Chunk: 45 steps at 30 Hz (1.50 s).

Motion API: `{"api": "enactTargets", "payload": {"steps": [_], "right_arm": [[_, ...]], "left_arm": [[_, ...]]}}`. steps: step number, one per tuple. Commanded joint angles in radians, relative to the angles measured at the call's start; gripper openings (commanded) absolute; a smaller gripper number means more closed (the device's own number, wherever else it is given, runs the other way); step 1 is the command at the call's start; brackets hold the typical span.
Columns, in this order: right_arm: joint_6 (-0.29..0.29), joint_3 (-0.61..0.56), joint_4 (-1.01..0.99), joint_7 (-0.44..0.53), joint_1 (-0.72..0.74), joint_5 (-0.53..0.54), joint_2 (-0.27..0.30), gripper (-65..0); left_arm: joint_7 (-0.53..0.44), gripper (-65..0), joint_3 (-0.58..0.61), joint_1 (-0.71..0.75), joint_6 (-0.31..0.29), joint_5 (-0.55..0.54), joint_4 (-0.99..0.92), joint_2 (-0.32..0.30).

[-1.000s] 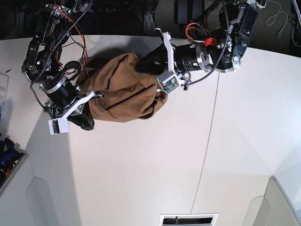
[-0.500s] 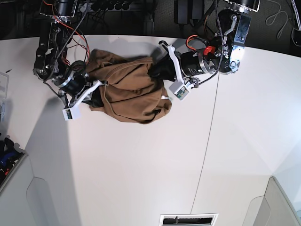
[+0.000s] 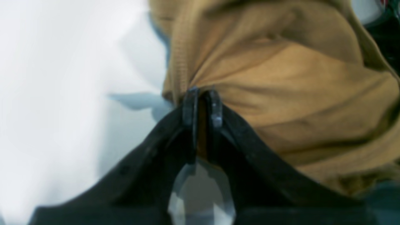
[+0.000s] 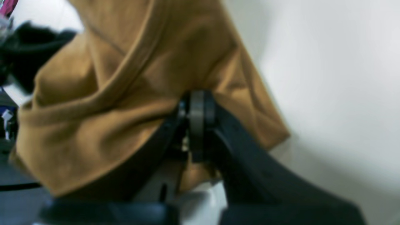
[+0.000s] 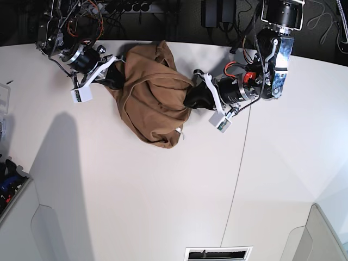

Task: Layout the t-shirt on the table in an organized manner, then fold the t-shirt properly
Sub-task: 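Fold the shirt bundle over again with both grippers, then press and tuck the shirt bundle edges with both grippers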

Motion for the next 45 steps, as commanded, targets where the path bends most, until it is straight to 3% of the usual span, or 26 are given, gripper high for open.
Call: {"api": "enactTargets", "payload": {"steps": [1, 9, 13, 17, 20, 24, 30, 34, 37, 41, 45], "right_arm": [[0.016, 0.001, 0.024, 0.011, -0.005, 0.027, -0.010, -65.0], [0.018, 0.001, 0.030, 0.008, -0.014, 0.037, -0.106, -65.0], [0.018, 0.000, 0.030, 0.009, -0.005, 0.039, -0.119, -65.0], [0.018, 0.001, 0.050, 0.009, -0.001, 0.057, -0.118, -65.0], [0.018, 0.002, 0.099, 0.008, -0.001, 0.054, -0.118, -65.0], [0.018, 0.002, 0.184, 0.008, -0.001, 0.052, -0.118, -65.0], [0.018, 0.002, 0.249, 0.010, 0.000, 0.013, -0.118, -65.0], [0.014, 0.002, 0.247, 0.012, -0.001, -0.023, -0.118, -65.0], [0.014, 0.002, 0.247, 0.012, 0.000, -0.023, -0.118, -65.0], [0.014, 0.002, 0.247, 0.008, -0.001, -0.023, -0.106, -65.0], [0.014, 0.002, 0.247, -0.005, -0.001, -0.023, -0.090, -65.0]], "left_arm": [[-0.002, -59.2, -0.003, -0.035, 0.010, 0.012, -0.017, -0.006], [0.003, -59.2, -0.003, -0.186, 0.010, 0.012, -0.144, -0.006], [0.020, -59.2, -0.003, -0.240, 0.010, 0.010, -0.154, -0.009], [0.091, -59.1, -0.003, -0.269, 0.010, -0.117, -0.121, -0.052], [0.196, -59.1, -0.003, -0.248, 0.010, -0.247, 0.006, -0.093], [0.211, -59.1, -0.003, -0.166, 0.010, -0.313, 0.201, -0.156], [0.247, -59.1, -0.003, 0.035, 0.010, -0.392, 0.359, -0.159], [0.235, -59.2, -0.003, 0.158, 0.010, -0.390, 0.467, -0.124], [0.181, -59.2, -0.003, 0.182, 0.010, -0.310, 0.462, -0.097], [0.096, -59.2, -0.003, 0.153, 0.010, -0.193, 0.340, -0.070], [0.083, -59.2, -0.003, 0.075, 0.010, -0.167, 0.161, -0.063]]}}
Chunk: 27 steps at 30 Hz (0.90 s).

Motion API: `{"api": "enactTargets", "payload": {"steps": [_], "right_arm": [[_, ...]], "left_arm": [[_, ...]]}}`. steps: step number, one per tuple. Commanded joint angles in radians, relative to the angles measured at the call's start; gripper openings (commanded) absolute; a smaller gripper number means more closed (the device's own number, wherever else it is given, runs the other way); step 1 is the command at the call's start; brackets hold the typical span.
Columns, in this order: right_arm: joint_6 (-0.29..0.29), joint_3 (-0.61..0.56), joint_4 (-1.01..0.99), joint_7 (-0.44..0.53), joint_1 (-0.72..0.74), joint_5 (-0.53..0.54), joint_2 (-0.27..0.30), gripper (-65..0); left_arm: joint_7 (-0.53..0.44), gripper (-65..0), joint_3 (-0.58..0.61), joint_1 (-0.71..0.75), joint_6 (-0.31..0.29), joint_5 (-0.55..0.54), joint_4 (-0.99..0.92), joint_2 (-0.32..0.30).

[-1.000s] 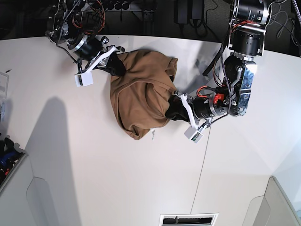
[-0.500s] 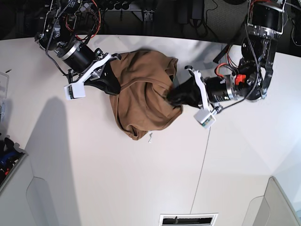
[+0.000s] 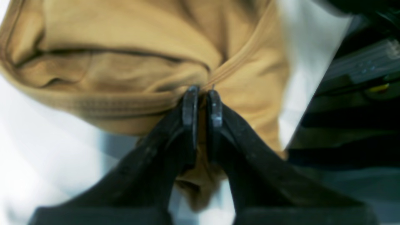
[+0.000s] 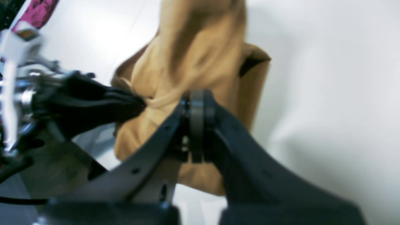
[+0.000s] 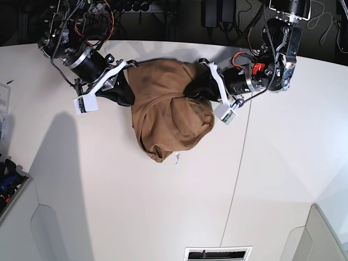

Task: Layout the t-shirt on the table in an organized manner, then fold the t-shirt properly
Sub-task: 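Press and tuck the shirt bundle edges with both grippers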

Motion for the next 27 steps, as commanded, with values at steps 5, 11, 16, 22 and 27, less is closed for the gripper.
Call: {"api": "enactTargets", "payload": {"steps": [5, 11, 16, 22, 27], "right_arm": [[0.007, 0.003, 0.018, -0.002, -0.001, 0.019, 0.010, -65.0], [0.007, 0.010, 0.020, -0.037, -0.010, 0.039, 0.010, -65.0], [0.008, 0.066, 0.039, -0.036, -0.032, 0.105, 0.009, -65.0], [0.008, 0.110, 0.049, -0.031, -0.034, 0.116, 0.009, -65.0], [0.008, 0.109, 0.048, 0.041, -0.015, 0.103, 0.009, -65.0]], "left_arm": [[-0.013, -59.2, -0.005, -0.114, 0.004, -0.005, -0.116, -0.007], [0.008, -59.2, -0.005, -0.178, 0.004, -0.007, -0.115, -0.007], [0.085, -59.1, -0.005, -0.179, 0.004, -0.103, -0.076, -0.013], [0.114, -59.2, -0.006, -0.161, 0.004, -0.138, 0.095, -0.043], [0.106, -59.2, -0.006, -0.155, 0.004, -0.142, 0.179, -0.065]]}}
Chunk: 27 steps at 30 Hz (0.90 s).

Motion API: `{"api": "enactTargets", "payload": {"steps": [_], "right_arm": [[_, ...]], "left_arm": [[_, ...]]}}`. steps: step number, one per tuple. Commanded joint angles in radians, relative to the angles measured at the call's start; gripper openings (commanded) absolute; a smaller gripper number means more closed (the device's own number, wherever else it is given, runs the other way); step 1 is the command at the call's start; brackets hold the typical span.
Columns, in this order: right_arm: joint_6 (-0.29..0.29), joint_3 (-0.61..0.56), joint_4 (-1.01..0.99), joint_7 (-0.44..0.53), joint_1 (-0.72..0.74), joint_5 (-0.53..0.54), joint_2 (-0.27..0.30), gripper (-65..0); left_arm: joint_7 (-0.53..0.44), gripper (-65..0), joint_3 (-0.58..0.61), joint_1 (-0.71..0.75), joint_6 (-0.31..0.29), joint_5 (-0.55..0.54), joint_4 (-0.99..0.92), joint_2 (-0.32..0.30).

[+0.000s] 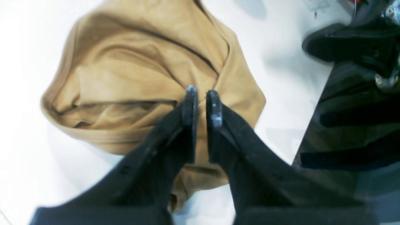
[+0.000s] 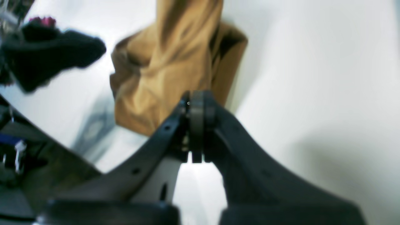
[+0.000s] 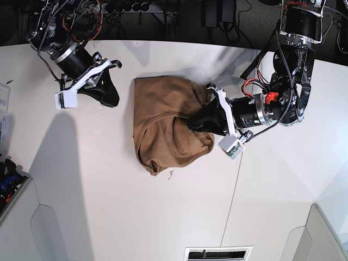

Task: Layout the t-shirt on the table in an organized manner, then fold the t-shirt properly
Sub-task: 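Press and tuck the shirt bundle edges with both grippers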

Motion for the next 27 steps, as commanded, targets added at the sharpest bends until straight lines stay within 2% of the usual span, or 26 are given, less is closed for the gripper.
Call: {"api": "enactTargets", "payload": {"steps": [1, 5, 9, 14, 18, 22, 27], "right_arm": [[0.008, 0.001, 0.020, 0.031, 0.026, 0.006, 0.003, -65.0], [0.008, -0.021, 0.009, 0.032, 0.113, -0.043, 0.003, -65.0], [0.007, -0.123, -0.062, 0.066, 0.203, -0.114, 0.002, -65.0], [0.006, -0.280, -0.275, 0.130, 0.312, -0.282, 0.003, -65.0], [-0.017, -0.338, -0.489, 0.193, 0.369, -0.377, 0.003, -65.0], [-0.019, -0.344, -0.649, 0.211, 0.404, -0.382, 0.002, -65.0], [-0.019, -0.344, -0.641, 0.218, 0.406, -0.370, 0.003, -65.0]], "left_arm": [[-0.034, -59.2, -0.005, -0.019, -0.009, -0.020, 0.018, -0.005], [-0.093, -59.2, -0.005, -0.019, -0.009, 0.055, 0.016, -0.005], [-0.167, -59.2, -0.005, -0.020, -0.009, 0.125, -0.042, -0.005], [-0.235, -59.2, -0.004, -0.037, -0.009, 0.176, -0.161, -0.002], [-0.237, -59.2, -0.004, -0.056, -0.009, 0.181, -0.278, 0.012], [-0.249, -59.2, -0.004, -0.058, -0.009, 0.212, -0.380, 0.035], [-0.258, -59.2, -0.004, -0.067, -0.009, 0.203, -0.393, 0.036]]}}
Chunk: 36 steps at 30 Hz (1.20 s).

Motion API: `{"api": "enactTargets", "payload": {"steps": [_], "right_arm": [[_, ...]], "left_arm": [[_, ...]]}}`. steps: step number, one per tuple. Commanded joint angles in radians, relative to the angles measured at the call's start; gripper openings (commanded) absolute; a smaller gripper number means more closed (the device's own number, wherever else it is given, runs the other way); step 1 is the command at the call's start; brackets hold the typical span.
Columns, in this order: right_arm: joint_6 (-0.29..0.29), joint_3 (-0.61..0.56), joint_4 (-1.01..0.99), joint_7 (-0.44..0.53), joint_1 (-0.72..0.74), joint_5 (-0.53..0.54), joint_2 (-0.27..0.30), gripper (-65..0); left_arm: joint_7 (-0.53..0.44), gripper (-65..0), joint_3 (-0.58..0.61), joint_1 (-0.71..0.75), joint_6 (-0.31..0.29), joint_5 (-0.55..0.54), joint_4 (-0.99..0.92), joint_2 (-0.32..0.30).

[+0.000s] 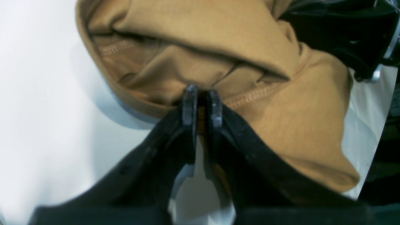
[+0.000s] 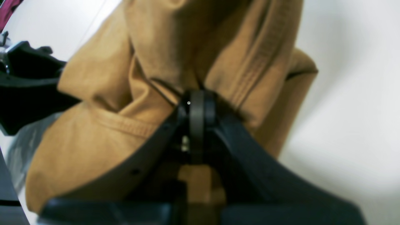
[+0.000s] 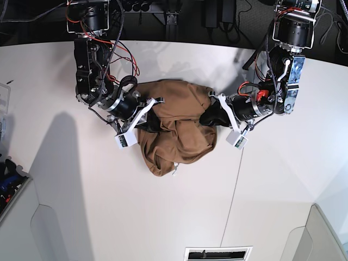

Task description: Layout the t-shirt on the table in an organized manner, then fold the t-shirt properly

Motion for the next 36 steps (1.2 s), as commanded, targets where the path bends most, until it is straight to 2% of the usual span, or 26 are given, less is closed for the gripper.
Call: {"api": "enactTargets", "payload": {"steps": [1, 5, 9, 14, 17, 23, 31, 36], "right_arm": [[-0.006, -0.003, 0.023, -0.038, 0.007, -0.011, 0.000, -65.0], [-0.006, -0.003, 0.128, -0.057, 0.005, 0.008, 0.000, -65.0], [-0.007, -0.003, 0.248, -0.070, 0.002, 0.009, 0.000, -65.0], [-0.008, 0.006, 0.373, -0.151, 0.000, 0.009, 0.001, -65.0], [-0.008, 0.026, 0.440, -0.182, -0.029, 0.024, 0.026, -65.0], [-0.011, 0.105, 0.544, -0.182, -0.164, 0.112, 0.095, -65.0], [-0.005, 0.276, 0.652, -0.220, -0.377, 0.224, 0.116, -65.0], [0.001, 0.375, 0.689, -0.267, -0.512, 0.258, 0.117, -65.0]], "left_arm": [[-0.004, -59.2, -0.003, -0.025, -0.008, -0.019, 0.019, -0.006], [0.048, -59.1, -0.003, -0.040, -0.008, -0.083, 0.107, -0.006], [0.129, -59.2, -0.003, -0.037, -0.008, -0.101, 0.256, -0.014], [0.166, -59.2, -0.003, -0.019, -0.008, -0.177, 0.336, -0.076], [0.200, -59.2, -0.004, 0.019, -0.008, -0.189, 0.383, -0.111], [0.211, -59.2, -0.017, 0.174, -0.008, -0.195, 0.477, -0.190], [0.211, -59.2, -0.207, 0.447, -0.008, -0.196, 0.663, -0.191], [0.210, -59.2, -0.298, 0.615, -0.008, -0.196, 0.718, -0.191]]}}
